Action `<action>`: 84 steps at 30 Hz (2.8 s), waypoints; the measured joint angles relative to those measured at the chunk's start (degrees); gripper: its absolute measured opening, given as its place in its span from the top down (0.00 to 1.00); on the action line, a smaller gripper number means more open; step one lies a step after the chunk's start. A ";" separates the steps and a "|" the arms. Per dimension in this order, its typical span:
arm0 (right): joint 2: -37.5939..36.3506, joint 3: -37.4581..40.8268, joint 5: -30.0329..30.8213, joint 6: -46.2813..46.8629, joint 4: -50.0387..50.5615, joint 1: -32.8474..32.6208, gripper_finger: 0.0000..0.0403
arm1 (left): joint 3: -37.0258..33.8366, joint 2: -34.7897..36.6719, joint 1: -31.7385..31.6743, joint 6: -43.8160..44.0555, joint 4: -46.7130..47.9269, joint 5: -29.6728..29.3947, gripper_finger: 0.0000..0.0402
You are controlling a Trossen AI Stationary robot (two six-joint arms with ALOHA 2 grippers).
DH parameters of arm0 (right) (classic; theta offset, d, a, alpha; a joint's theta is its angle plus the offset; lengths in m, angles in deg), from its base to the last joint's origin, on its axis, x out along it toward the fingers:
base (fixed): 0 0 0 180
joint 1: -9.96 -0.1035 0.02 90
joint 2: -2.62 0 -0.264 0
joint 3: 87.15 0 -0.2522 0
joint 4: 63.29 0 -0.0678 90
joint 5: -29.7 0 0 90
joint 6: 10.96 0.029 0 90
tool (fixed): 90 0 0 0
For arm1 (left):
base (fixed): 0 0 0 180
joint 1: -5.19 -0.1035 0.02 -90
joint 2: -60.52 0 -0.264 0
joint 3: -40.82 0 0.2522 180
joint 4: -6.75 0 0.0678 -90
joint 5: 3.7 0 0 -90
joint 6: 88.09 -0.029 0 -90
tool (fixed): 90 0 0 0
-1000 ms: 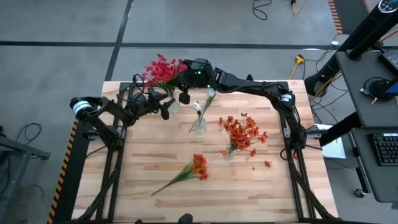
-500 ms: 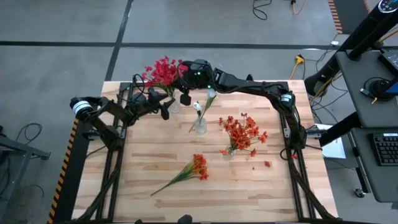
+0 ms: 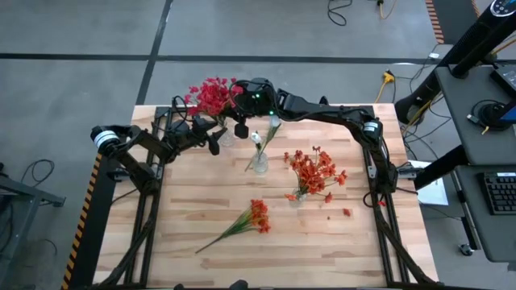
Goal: Sort flowers into vase by color
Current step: Put the top center red sprig flower into the top left transparent glass vase
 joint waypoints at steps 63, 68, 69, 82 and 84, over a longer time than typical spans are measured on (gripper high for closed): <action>-3.44 -1.57 5.03 0.76 6.74 -0.11 0.55 | 0.01 0.00 -0.01 0.20 0.50 -0.40 0.57; -3.61 -1.57 6.30 1.31 7.19 -0.11 0.55 | 0.02 -0.01 -0.02 0.20 0.50 -0.40 0.57; -3.25 -1.57 6.30 1.31 6.53 -0.15 0.55 | 0.02 0.00 -0.02 0.20 0.50 -0.40 0.57; -1.42 -1.53 6.59 2.56 -0.28 -0.58 0.55 | 0.02 0.00 -0.02 0.20 0.52 -0.39 0.57; -1.42 -1.53 6.58 2.56 -0.38 -0.63 0.55 | 0.02 0.00 -0.02 0.20 0.52 -0.38 0.57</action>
